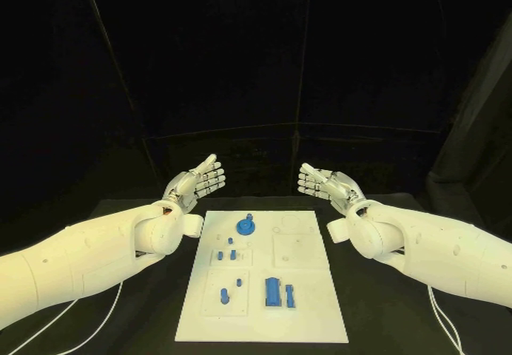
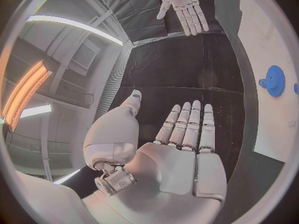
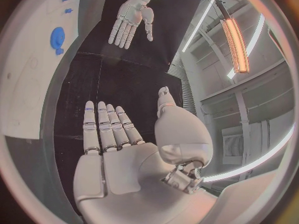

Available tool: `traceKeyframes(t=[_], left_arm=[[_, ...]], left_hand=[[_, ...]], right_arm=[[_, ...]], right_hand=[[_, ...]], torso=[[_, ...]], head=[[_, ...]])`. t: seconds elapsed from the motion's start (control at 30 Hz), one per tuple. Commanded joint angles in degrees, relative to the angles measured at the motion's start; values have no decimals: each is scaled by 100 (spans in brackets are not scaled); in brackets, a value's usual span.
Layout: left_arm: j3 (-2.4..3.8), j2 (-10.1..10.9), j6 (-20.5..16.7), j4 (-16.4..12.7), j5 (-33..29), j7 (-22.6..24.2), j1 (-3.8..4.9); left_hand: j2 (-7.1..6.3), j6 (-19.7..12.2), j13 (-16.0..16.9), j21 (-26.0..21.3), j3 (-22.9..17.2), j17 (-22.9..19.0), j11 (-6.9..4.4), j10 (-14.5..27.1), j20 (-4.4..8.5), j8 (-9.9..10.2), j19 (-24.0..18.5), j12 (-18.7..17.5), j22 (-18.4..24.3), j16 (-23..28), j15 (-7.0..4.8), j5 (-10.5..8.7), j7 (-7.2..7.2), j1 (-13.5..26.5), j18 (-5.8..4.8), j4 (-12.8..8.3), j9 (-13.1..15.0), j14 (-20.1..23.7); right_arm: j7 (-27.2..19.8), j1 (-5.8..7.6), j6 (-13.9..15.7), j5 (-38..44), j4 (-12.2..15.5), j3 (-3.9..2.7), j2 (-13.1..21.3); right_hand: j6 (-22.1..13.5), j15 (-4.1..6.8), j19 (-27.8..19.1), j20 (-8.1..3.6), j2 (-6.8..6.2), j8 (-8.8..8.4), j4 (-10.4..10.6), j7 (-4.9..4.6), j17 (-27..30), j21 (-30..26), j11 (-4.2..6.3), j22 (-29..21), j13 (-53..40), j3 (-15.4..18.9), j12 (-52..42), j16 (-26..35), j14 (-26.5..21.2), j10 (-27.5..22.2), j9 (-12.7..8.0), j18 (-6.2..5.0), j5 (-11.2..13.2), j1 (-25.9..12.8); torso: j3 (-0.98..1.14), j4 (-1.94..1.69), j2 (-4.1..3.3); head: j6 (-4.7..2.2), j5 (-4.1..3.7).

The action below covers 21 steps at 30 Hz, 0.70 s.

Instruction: Assemble the parts on the task board

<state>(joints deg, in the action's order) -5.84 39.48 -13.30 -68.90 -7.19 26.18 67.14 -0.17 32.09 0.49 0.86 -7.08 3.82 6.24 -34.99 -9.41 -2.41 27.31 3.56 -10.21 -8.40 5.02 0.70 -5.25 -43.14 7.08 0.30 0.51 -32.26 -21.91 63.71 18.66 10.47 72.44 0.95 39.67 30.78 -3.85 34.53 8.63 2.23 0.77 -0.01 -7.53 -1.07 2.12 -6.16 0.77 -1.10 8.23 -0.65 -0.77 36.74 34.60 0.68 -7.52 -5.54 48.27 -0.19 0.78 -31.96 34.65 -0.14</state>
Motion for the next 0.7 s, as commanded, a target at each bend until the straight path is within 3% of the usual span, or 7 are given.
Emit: traceKeyframes(t=[0.03, 0.1, 0.23, 0.27, 0.33, 0.37, 0.7], left_arm=[[83, 78, -887, -367, 237, 138, -112], [165, 151, -1249, -653, 316, 175, -208], [329, 295, -1964, -1220, 473, 248, -399], [382, 342, -2197, -1405, 525, 271, -462], [442, 395, -2459, -1613, 582, 298, -532], [468, 418, -2572, -1702, 607, 310, -562], [584, 521, -3082, -2106, 719, 362, -698]], left_hand=[[17, -1022, -49, -86, 228, -382, -200, 1115, 300, 241, -871, -356, 325, 271, -502, -70, 525, 1376, -213, -30, -51, 1030], [17, -1189, -49, -86, 265, -382, -624, 1298, 348, 241, -1013, -356, 378, 314, -502, -70, 525, 1600, -213, -30, -51, 1197], [17, -1499, -49, -86, 708, -382, -624, 1633, 438, 241, -1277, -356, 477, 393, -502, -70, 525, 2013, -276, -30, -51, 1507], [17, -1586, -49, -86, 708, -382, -624, 1731, 466, 241, -1348, -356, 505, 414, -502, -70, 525, 2130, -276, -30, -51, 1596], [17, -1717, -49, -86, 708, -382, -624, 1872, 502, 241, -1462, -356, 546, 840, -502, -70, 525, 2308, -708, -30, -51, 1726], [17, -1776, -49, -86, 708, -382, -624, 1935, 521, 241, -1511, -356, 565, 840, -502, -70, 525, 2386, -708, -30, -51, 1786], [17, -2260, -49, -86, 708, -382, -624, 2466, 941, 241, -1915, -356, 1021, 840, -502, -70, 525, 3039, -708, -30, -51, 2273]], right_arm=[[-314, -69, 905, -382, 380, -16, 107], [-418, -132, 1265, -527, 681, -33, 194], [-591, -236, 1864, -770, 1181, -62, 338], [-643, -267, 2043, -843, 1332, -71, 381], [-698, -301, 2235, -921, 1492, -80, 427], [-721, -314, 2313, -953, 1557, -84, 446], [-788, -355, 2546, -1047, 1752, -95, 502]], right_hand=[[-986, 385, -1105, -278, -223, -77, 1, 242, 107, -212, 198, -77, 110, -261, 65, 77, -1177, -1108, -68, 226, 554, -1547], [-1145, 385, -1286, -321, -223, -77, 1, 281, 107, -212, 616, -77, 110, -305, 65, 77, -1368, -1288, -68, 289, 554, -1796], [-1434, 385, -1605, -404, -223, -77, 1, 350, 107, -212, 616, -77, 110, -378, 65, 77, -1711, -1609, -68, 324, 554, -2247], [-1522, 385, -1709, -428, -223, -77, 1, 753, 107, -212, 616, -77, 110, -397, 65, 77, -1819, -1711, -68, 752, 554, -2389], [-1637, 385, -1845, -863, -223, -77, 1, 753, 107, -212, 616, -77, 110, -823, 65, 77, -1965, -1848, -68, 351, 554, -2580], [-1693, 385, -1907, -863, -223, -77, 1, 753, 107, -212, 616, -77, 110, -823, 65, 77, -2031, -1912, -68, 752, 554, -2668], [-2164, 385, -2426, -863, -223, -77, 1, 753, 107, -212, 616, -77, 110, -823, 65, 77, -2583, -2434, -68, 752, 554, -3397]], torso=[[19, -78, 78], [19, -78, 78], [19, -78, 78], [19, -78, 78], [19, -78, 78], [19, -78, 78], [19, -78, 78]], head=[[-27, 14], [-27, 14], [-27, 14], [-27, 14], [-27, 14], [-27, 14], [-27, 14]])
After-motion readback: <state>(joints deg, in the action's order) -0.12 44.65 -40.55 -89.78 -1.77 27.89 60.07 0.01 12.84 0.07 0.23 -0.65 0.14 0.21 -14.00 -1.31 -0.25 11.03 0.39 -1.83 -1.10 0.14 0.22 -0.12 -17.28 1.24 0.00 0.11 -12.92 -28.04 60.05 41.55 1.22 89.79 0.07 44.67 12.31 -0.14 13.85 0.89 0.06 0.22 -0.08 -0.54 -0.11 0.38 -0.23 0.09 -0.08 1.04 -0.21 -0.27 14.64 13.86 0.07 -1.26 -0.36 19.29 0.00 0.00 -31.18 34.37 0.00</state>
